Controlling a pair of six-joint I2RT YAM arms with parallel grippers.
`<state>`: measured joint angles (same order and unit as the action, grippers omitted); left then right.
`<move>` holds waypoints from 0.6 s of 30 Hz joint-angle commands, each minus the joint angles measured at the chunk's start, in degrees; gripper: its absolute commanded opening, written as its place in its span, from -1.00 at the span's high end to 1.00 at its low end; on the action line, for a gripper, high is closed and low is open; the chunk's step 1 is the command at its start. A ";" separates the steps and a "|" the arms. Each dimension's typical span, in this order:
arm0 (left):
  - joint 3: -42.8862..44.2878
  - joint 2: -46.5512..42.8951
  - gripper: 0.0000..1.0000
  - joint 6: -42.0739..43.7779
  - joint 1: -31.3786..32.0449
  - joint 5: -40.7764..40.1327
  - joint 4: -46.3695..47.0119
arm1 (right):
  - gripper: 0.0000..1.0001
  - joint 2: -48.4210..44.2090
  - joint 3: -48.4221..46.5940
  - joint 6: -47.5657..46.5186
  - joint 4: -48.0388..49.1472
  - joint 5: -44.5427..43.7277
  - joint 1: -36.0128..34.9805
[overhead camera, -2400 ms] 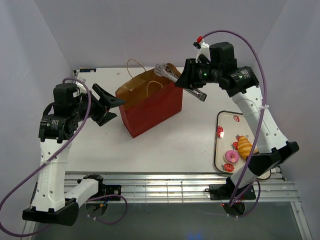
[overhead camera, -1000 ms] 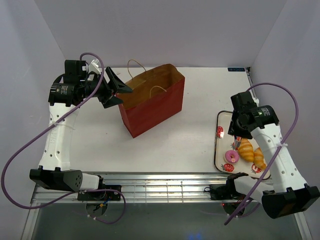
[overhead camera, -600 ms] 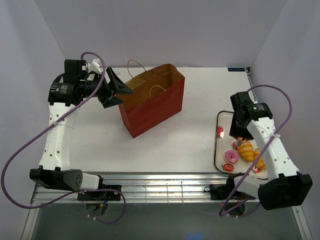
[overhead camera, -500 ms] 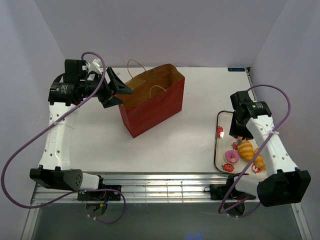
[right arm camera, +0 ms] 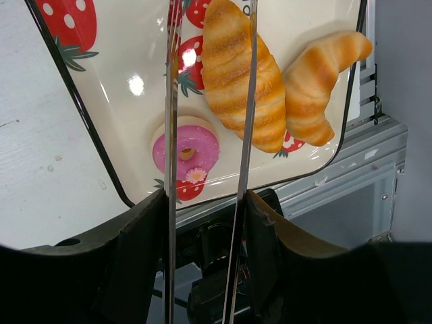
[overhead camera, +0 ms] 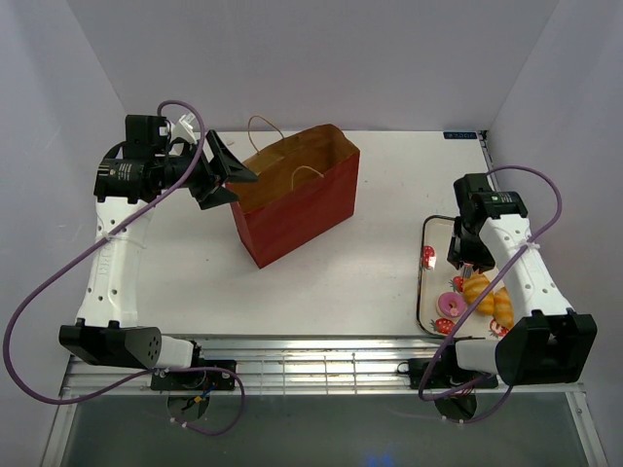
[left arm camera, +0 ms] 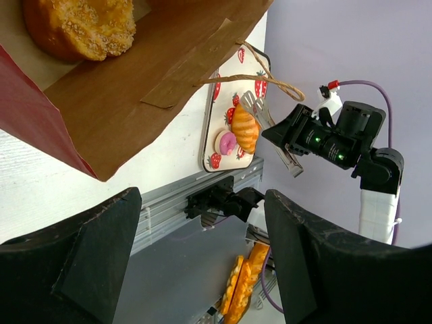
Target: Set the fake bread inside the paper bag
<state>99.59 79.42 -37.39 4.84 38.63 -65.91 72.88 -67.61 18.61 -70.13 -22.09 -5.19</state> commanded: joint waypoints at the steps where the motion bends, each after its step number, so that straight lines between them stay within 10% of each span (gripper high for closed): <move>1: -0.62 -0.49 -0.68 0.65 -0.53 1.36 0.78 | -0.07 0.86 -0.85 -1.12 1.05 0.64 0.71; 18: -1.15 -1.02 -0.68 -0.06 -0.71 0.92 1.22 | -0.01 3.05 0.47 -0.51 0.96 -0.67 2.11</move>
<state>98.83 79.42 -37.52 4.60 38.98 -65.54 75.66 -67.59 17.82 -69.21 -21.17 -3.70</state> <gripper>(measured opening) 0.837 0.511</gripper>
